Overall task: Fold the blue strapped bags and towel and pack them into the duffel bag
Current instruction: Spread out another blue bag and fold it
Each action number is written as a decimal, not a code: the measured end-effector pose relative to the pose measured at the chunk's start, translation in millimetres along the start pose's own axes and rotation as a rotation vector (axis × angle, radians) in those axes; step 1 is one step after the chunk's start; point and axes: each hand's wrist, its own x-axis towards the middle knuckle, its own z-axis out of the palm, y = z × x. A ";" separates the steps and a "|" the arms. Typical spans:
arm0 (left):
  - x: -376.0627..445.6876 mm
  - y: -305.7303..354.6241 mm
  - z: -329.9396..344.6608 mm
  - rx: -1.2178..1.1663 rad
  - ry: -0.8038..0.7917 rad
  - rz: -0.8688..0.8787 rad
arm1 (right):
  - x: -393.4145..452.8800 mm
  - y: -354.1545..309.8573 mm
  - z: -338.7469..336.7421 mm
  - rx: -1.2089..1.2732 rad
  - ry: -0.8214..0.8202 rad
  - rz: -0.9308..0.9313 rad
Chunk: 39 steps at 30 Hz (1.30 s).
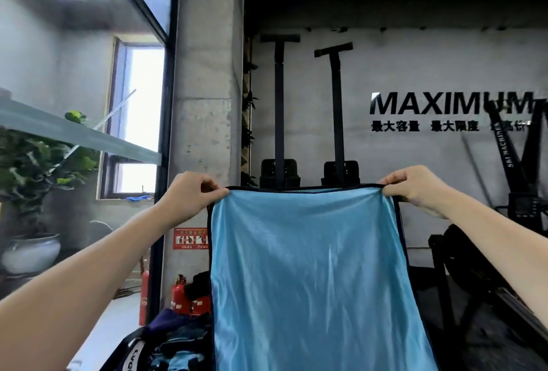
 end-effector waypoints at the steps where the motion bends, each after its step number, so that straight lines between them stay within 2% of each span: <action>1: -0.8 -0.2 -0.7 -0.005 0.002 0.005 | 0.1 -0.2 0.0 0.007 -0.008 0.001; 5: -1.6 3.0 -6.3 -0.014 0.013 0.027 | 2.6 1.3 -1.6 0.013 -0.026 0.004; 10: 3.5 2.9 -14.4 -0.086 0.016 0.019 | 6.0 -0.7 -5.1 0.149 -0.067 0.048; 17: 11.1 -4.1 -20.8 -0.152 0.029 0.042 | 6.7 -4.8 -6.0 0.137 -0.115 -0.003; 20: 14.3 -4.8 -22.0 -0.191 -0.001 0.058 | 3.2 -9.7 -5.3 0.056 -0.215 0.007; 23: 16.9 -6.0 -21.4 -0.123 -0.060 0.070 | 1.0 -12.9 0.8 -0.108 -0.303 0.029; 26: 18.6 -6.5 -18.9 -0.091 -0.094 0.040 | 0.5 -13.7 5.9 -0.231 -0.336 -0.008; 33: 25.7 -14.3 -6.3 -0.172 -0.126 0.025 | 9.9 -9.8 15.9 -0.024 -0.299 0.012; 39: 51.7 -47.2 31.4 -0.234 -0.205 -0.035 | 46.7 28.5 29.0 0.006 -0.294 0.034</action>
